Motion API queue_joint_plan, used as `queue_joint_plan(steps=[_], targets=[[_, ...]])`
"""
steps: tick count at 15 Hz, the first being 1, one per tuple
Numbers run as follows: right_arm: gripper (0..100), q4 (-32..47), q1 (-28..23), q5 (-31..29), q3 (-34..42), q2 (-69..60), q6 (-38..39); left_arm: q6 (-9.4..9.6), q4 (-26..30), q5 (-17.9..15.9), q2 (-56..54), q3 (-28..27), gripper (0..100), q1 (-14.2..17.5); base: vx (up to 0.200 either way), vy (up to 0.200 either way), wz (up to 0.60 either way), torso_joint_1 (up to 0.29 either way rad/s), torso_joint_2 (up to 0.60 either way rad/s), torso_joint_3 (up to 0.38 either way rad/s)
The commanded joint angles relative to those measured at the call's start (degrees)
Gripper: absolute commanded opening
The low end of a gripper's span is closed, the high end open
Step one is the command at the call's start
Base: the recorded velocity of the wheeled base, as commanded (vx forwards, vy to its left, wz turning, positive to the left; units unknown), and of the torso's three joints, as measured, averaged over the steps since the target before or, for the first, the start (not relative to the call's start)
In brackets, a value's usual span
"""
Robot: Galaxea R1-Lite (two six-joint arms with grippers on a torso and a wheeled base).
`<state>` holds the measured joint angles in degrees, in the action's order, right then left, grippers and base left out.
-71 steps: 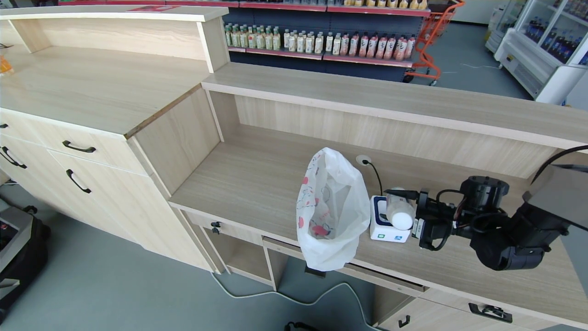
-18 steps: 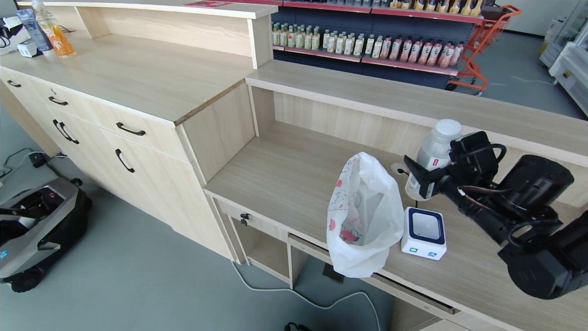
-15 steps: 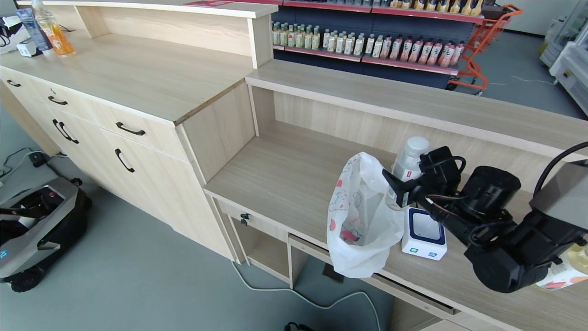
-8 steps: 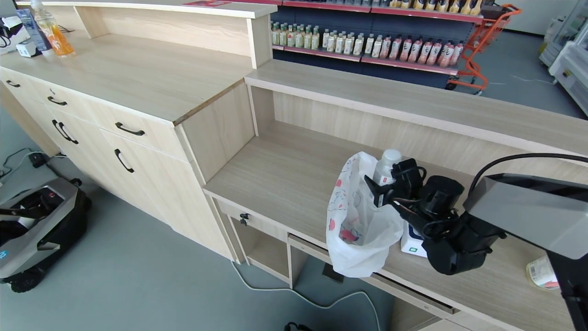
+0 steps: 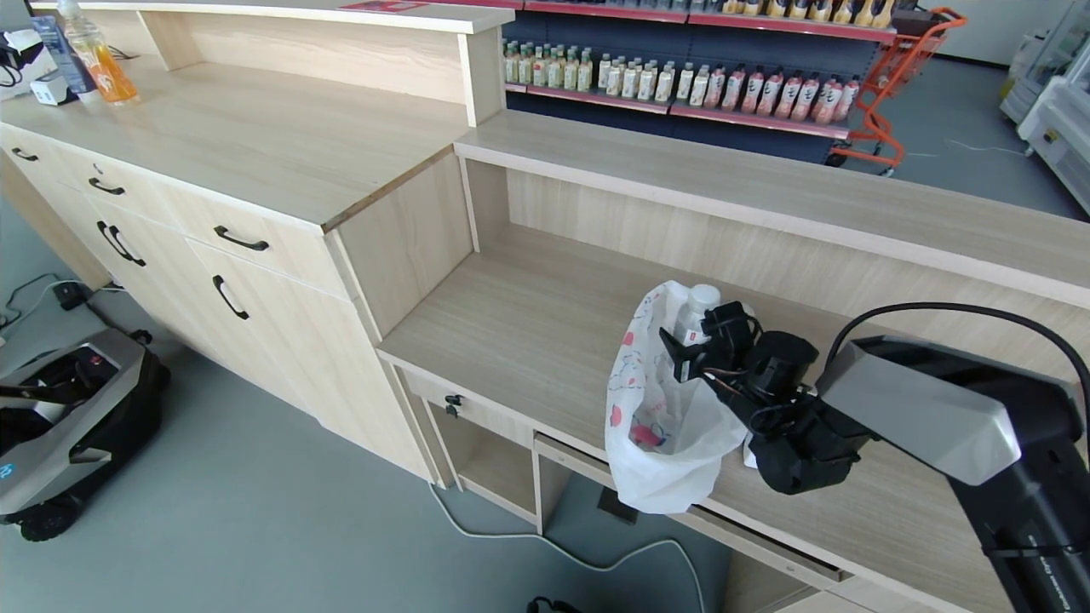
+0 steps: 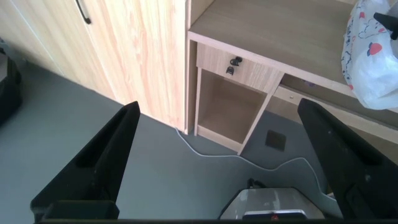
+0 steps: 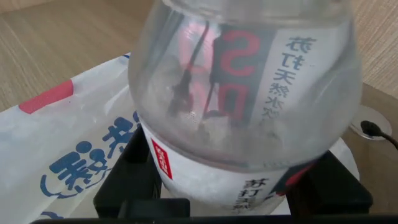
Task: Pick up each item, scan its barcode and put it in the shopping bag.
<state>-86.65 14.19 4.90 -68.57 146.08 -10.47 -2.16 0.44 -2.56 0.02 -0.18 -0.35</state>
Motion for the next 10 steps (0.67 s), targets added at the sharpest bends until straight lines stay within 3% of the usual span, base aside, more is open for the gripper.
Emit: queue_joint_plan(steps=[1, 7, 8, 10], targets=[[0, 0.1, 0.1, 0.0, -0.3, 1.8, 0.4, -0.04, 0.0, -0.1, 0.0, 0.0, 100, 0.0, 0.000, 0.000, 0.00, 0.000, 0.00, 0.000], [0, 2.2, 0.5, 0.0, -1.5, 2.6, 0.5, -0.04, 0.0, 0.0, 0.0, 0.0, 100, 0.0, 0.000, 0.000, 0.00, 0.000, 0.00, 0.000], [100, 2.2, 0.5, -0.1, -1.2, 2.3, 0.5, -0.04, 0.0, 0.0, 0.0, 0.0, 100, 0.0, 0.000, 0.000, 0.00, 0.000, 0.00, 0.000], [100, 2.5, 0.5, -0.1, -0.8, 0.0, 0.6, -0.04, 0.0, 0.0, 0.0, 0.0, 100, 0.0, 0.000, 0.000, 0.00, 0.000, 0.00, 0.000]])
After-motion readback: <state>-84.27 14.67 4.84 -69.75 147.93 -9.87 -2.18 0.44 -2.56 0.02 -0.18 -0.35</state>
